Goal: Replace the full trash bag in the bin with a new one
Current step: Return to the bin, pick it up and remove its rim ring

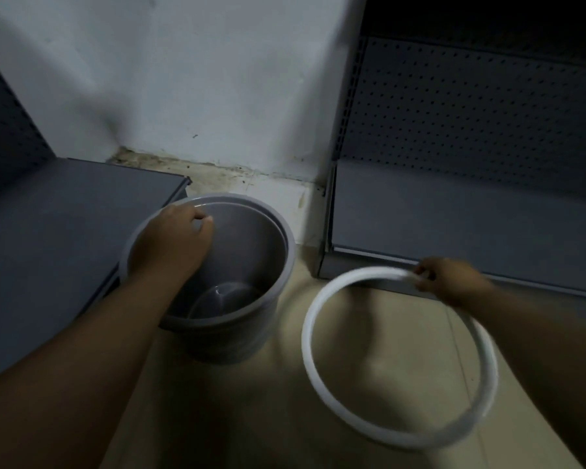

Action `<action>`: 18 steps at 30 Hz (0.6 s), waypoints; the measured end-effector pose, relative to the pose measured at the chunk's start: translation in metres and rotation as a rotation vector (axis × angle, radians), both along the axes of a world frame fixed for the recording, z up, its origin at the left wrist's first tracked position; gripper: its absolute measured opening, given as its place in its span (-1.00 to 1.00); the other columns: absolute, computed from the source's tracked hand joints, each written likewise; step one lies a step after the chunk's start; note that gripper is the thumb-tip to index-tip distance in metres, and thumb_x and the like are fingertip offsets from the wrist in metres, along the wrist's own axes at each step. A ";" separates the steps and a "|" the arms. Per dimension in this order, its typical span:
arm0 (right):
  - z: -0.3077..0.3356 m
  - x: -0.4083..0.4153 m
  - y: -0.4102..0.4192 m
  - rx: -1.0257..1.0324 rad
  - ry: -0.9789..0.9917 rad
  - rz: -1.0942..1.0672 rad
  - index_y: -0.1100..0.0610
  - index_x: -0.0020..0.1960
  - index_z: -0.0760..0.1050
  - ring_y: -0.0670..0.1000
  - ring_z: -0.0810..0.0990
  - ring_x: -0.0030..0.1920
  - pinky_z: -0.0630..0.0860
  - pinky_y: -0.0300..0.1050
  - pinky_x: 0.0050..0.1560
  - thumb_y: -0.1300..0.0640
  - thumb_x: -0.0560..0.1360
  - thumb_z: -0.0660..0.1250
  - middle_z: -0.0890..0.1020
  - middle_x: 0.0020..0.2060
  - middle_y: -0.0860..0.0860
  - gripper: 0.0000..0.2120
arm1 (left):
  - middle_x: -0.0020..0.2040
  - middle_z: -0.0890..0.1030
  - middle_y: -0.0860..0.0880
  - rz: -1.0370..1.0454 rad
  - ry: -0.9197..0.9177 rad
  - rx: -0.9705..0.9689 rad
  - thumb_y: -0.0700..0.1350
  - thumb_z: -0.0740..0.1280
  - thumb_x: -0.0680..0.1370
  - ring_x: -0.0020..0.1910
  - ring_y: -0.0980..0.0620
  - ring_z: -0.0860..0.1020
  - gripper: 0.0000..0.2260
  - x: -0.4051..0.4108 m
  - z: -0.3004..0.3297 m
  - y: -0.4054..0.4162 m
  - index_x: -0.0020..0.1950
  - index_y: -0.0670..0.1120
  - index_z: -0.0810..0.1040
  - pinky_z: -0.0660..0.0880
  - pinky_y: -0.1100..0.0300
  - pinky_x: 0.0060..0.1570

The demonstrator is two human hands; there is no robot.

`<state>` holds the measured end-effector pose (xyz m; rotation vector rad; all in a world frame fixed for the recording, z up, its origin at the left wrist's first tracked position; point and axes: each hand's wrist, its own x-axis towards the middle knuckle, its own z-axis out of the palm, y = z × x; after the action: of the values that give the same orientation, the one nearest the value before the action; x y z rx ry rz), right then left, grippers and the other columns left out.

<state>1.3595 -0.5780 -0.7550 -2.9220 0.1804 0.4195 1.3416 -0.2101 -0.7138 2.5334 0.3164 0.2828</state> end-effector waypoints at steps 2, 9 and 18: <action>-0.020 -0.003 0.003 -0.076 0.071 0.030 0.11 0.23 0.52 0.13 0.56 0.16 0.44 -0.13 0.04 0.07 0.50 0.35 0.61 0.16 0.16 -0.68 | 0.11 0.53 -0.17 -0.001 0.012 -0.009 -0.07 0.13 0.56 -0.11 -0.02 0.39 -0.74 0.000 -0.001 0.000 0.10 -0.11 0.54 0.31 0.10 -0.11; -0.079 -0.004 0.009 -0.234 0.139 0.011 0.12 0.17 0.48 0.11 0.57 0.13 0.51 -0.06 0.10 0.07 0.51 0.31 0.59 0.11 0.12 -0.74 | 0.30 0.46 -0.16 0.022 0.047 0.039 -0.01 0.18 0.55 0.22 -0.17 0.44 -0.68 0.001 -0.008 0.008 0.28 -0.06 0.44 0.40 -0.07 0.19; -0.108 0.006 0.013 -0.222 0.134 -0.068 0.17 0.19 0.43 0.14 0.57 0.12 0.50 -0.05 0.07 0.20 0.56 0.13 0.58 0.12 0.14 -0.76 | 0.28 0.43 -0.15 0.036 0.077 0.024 0.01 0.19 0.55 0.22 -0.11 0.44 -0.68 0.002 -0.015 0.014 0.29 -0.02 0.40 0.44 -0.09 0.18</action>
<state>1.3660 -0.5651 -0.8626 -3.0922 0.3659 0.6218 1.3436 -0.1958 -0.7283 2.5691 0.3907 0.2043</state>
